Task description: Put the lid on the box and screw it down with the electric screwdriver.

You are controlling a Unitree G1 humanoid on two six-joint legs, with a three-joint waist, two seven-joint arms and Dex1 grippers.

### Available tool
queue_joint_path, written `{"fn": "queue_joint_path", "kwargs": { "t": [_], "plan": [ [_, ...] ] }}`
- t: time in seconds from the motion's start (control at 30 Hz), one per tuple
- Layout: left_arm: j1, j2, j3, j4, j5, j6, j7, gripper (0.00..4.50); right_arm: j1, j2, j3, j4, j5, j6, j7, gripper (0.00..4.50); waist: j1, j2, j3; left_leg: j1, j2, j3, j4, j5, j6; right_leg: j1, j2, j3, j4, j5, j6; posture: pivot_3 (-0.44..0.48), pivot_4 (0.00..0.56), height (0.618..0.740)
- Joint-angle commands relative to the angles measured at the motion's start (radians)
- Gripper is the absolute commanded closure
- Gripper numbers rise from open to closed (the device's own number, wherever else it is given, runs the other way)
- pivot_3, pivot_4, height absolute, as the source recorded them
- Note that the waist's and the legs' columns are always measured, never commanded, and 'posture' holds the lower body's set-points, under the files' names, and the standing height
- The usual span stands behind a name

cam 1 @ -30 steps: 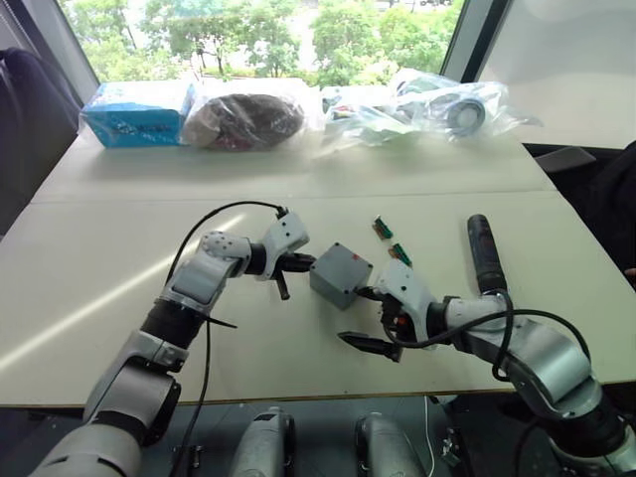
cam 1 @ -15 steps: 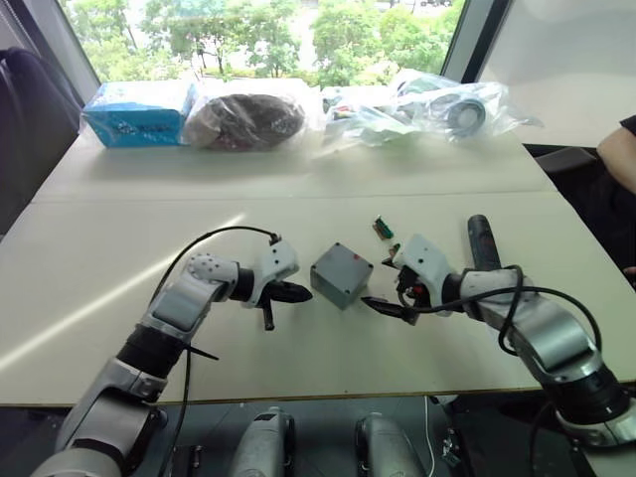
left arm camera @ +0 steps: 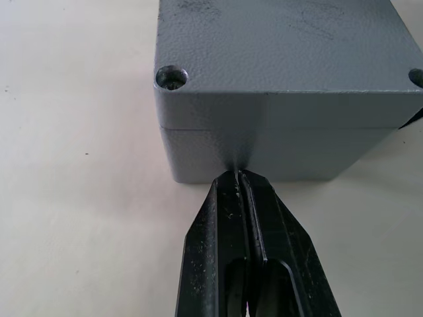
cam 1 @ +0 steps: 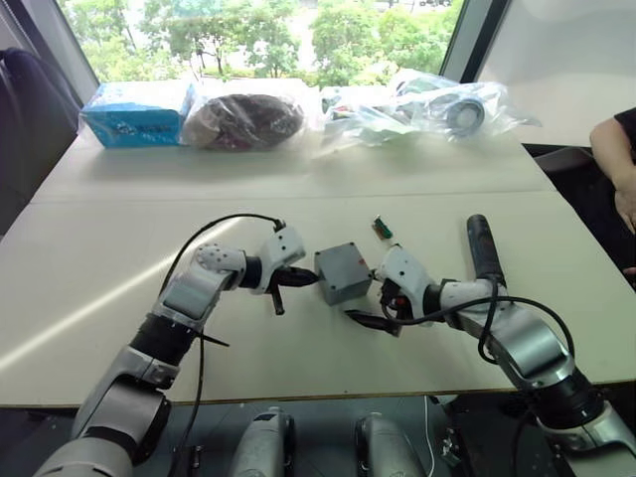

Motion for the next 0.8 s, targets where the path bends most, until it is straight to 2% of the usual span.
{"fn": "queue_joint_path", "kwargs": {
  "t": [0.03, 0.2, 0.33, 0.63, 0.8],
  "plan": [
    [-0.029, 0.001, 0.027, -0.011, -0.006, -0.011, 0.0, 4.5, 0.002, 0.02, -0.024, -0.069, 0.024, 0.014, -0.01, 0.02, 0.0, 0.0, 0.0, 0.0, 0.0, 0.0, 0.0, 0.0, 0.0, 0.0, 0.0, 0.0, 0.0, 0.0, 0.0, 0.0, 0.15, 0.74],
    [-0.035, 0.01, 0.031, -0.013, -0.006, -0.002, -0.002, 4.5, 0.007, 0.011, -0.044, -0.09, 0.025, 0.029, -0.017, 0.02, 0.0, 0.0, 0.0, 0.0, 0.0, 0.0, 0.0, 0.0, 0.0, 0.0, 0.0, 0.0, 0.0, 0.0, 0.0, 0.0, 0.15, 0.74],
    [-0.041, 0.02, 0.058, -0.016, -0.017, 0.018, 0.013, 4.5, 0.012, -0.004, -0.169, -0.129, 0.082, 0.05, -0.022, 0.02, 0.001, 0.0, 0.0, 0.0, 0.0, 0.0, 0.0, 0.0, 0.0, 0.0, 0.0, 0.0, 0.0, 0.0, 0.0, 0.0, 0.15, 0.74],
    [-0.044, 0.005, 0.091, -0.043, -0.03, 0.044, 0.039, 4.5, 0.023, -0.01, -0.384, -0.195, 0.344, 0.191, 0.027, 0.02, 0.0, 0.0, 0.0, 0.0, 0.0, -0.001, 0.0, 0.0, 0.0, 0.001, 0.0, 0.0, 0.0, 0.0, 0.0, 0.0, 0.15, 0.74],
    [-0.014, 0.039, 0.075, -0.097, -0.029, 0.071, 0.024, 4.5, 0.022, -0.08, -0.314, -0.158, 0.297, 0.165, 0.047, 0.02, 0.0, 0.0, 0.0, 0.0, 0.0, -0.001, 0.0, 0.0, 0.0, 0.001, 0.0, 0.0, 0.0, 0.0, 0.0, 0.0, 0.15, 0.74]
  ]
}}
